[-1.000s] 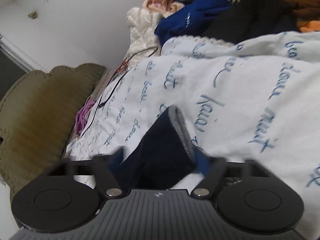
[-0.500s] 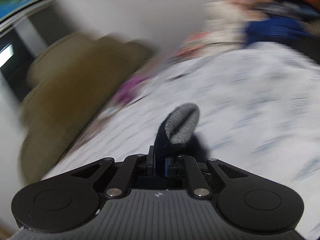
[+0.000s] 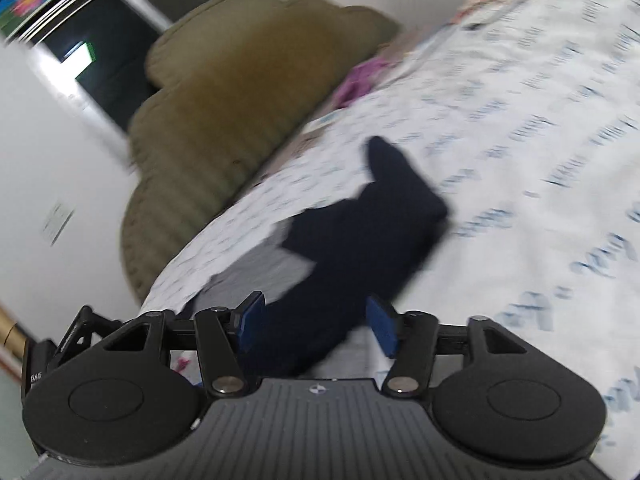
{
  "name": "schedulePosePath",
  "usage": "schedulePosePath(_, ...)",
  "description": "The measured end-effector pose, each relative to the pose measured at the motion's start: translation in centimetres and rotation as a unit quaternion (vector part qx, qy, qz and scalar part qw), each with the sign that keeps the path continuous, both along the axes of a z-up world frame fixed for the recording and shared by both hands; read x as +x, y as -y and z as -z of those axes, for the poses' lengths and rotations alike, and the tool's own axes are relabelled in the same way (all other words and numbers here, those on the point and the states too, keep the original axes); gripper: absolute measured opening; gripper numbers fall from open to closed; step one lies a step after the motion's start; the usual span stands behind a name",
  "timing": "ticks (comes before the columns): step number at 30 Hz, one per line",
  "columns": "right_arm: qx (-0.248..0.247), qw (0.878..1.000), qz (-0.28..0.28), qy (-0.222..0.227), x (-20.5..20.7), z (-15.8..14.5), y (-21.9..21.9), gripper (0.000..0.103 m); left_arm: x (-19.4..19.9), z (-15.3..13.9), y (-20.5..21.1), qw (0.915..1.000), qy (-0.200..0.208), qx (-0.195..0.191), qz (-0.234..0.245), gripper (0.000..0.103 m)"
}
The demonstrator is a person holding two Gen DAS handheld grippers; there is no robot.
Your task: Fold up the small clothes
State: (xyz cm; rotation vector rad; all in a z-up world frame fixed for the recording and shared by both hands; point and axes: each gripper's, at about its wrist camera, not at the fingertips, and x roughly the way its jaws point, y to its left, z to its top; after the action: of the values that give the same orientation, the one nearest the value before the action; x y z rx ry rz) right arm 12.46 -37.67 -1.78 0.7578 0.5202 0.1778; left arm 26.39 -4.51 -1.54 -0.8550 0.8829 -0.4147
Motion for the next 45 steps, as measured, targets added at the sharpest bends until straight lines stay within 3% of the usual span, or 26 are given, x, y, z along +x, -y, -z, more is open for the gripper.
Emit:
schedulePosePath(2,0.012,1.000,0.009,-0.005,-0.3,1.4,0.4,0.059,0.3,0.0,0.7,0.9998,0.002,0.017,0.001,0.097)
schedulePosePath(5,0.012,1.000,0.011,-0.002,-0.5,2.5,0.2,0.064,0.6,-0.2,1.5,0.9986,-0.004,0.053,0.006,0.074)
schedulePosePath(6,0.014,1.000,0.011,0.002,-0.6,2.7,0.2,0.065,0.7,-0.2,1.7,0.9977,-0.006,0.067,0.007,0.062)
schedulePosePath(8,0.031,0.999,0.011,0.007,-0.5,3.1,0.5,0.066,0.9,-0.3,1.9,0.9963,-0.010,0.085,0.007,0.055)
schedulePosePath(9,0.041,0.999,0.012,0.010,-0.5,3.3,0.6,0.066,0.9,-0.4,2.0,0.9957,-0.009,0.092,0.006,0.044)
schedulePosePath(10,0.050,0.999,0.013,0.012,-0.7,3.4,0.8,0.066,0.9,-0.5,2.0,0.9943,-0.009,0.106,0.006,0.023)
schedulePosePath(13,0.061,0.998,0.011,0.017,-0.8,3.5,1.0,0.066,1.0,-0.9,2.1,0.9906,-0.001,0.136,0.013,0.012)
schedulePosePath(18,0.064,0.998,0.011,0.017,-0.7,3.6,1.0,0.066,1.2,-2.9,1.0,0.9870,0.024,0.155,0.034,0.010)
schedulePosePath(21,0.064,0.998,0.011,0.017,-0.7,3.6,1.0,0.066,1.0,-4.7,-0.2,0.9867,0.043,0.148,0.050,0.011)
schedulePosePath(23,0.064,0.998,0.009,0.018,-0.7,3.6,1.0,0.067,1.1,-5.3,-1.0,0.9876,0.042,0.125,0.086,0.012)
schedulePosePath(25,0.067,0.998,0.006,0.020,-0.7,3.7,1.1,0.068,1.1,-5.1,-1.4,0.9876,0.037,0.120,0.094,0.019)
schedulePosePath(29,0.066,0.998,0.005,0.011,-0.6,3.5,1.1,0.068,1.3,-4.3,-1.4,0.9888,0.030,0.107,0.099,0.020)
schedulePosePath(34,-0.006,0.999,-0.046,-0.020,0.2,1.1,-1.2,0.067,2.3,-3.3,-0.5,0.9881,0.017,0.106,0.110,0.020)
schedulePosePath(37,-0.007,0.998,-0.059,-0.024,0.4,0.8,-1.8,0.069,3.2,-2.2,-0.4,0.9888,-0.012,0.101,0.109,0.020)
schedulePosePath(38,-0.009,0.998,-0.056,-0.029,0.4,1.0,-1.9,0.069,3.3,-2.1,-0.4,0.9888,-0.017,0.099,0.110,0.022)
schedulePosePath(39,-0.009,0.998,-0.052,-0.034,0.3,1.1,-2.0,0.069,3.3,-2.0,-0.4,0.9886,-0.019,0.098,0.113,0.033)
schedulePosePath(40,-0.007,0.998,-0.048,-0.033,0.1,1.1,-2.0,0.070,3.3,-1.9,-0.5,0.9882,-0.021,0.098,0.116,0.051)
schedulePosePath(42,-0.004,0.999,-0.046,-0.019,-0.6,0.3,-2.3,0.068,3.2,-2.2,-1.0,0.9892,-0.018,0.101,0.105,0.070)
schedulePosePath(45,0.029,0.997,-0.074,0.000,-0.9,-1.5,-2.6,0.068,3.1,-2.9,-2.4,0.9934,-0.010,0.055,0.100,0.070)
